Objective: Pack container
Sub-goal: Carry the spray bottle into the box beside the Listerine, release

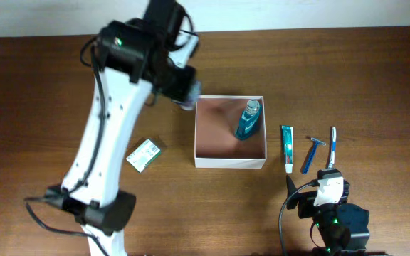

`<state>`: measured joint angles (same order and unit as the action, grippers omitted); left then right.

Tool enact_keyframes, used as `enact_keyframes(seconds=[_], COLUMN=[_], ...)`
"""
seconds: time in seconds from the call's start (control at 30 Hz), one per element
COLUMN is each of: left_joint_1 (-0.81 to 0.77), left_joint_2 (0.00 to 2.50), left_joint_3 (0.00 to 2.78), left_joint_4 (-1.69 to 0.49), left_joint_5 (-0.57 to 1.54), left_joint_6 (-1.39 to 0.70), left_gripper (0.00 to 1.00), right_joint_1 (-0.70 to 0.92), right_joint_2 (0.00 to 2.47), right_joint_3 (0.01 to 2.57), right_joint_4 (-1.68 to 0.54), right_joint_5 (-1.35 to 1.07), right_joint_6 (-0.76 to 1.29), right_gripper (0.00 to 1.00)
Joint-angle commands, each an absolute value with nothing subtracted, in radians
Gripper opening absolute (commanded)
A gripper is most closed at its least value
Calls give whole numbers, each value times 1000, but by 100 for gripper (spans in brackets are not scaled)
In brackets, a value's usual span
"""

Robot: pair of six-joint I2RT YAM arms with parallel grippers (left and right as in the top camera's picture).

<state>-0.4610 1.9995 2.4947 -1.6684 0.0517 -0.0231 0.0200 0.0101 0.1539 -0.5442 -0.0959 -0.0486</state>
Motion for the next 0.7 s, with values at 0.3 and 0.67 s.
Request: enact_keyframes(seconds=[0.3, 0.67], left_joint_1=[-609, -615], left_joint_2=[2098, 2151], left_joint_3=[2244, 2142], left_joint_4=[-1446, -1225], left_joint_5=[52, 62], left_joint_6=[-56, -56], left_gripper=[10, 22], right_joint_1=[13, 13], right_joint_2=[4, 4], right_joint_3=[147, 147], right_joint_4=[-542, -542], right_joint_5=[-97, -97], right_joint_6=[-44, -44], right_gripper=[99, 99])
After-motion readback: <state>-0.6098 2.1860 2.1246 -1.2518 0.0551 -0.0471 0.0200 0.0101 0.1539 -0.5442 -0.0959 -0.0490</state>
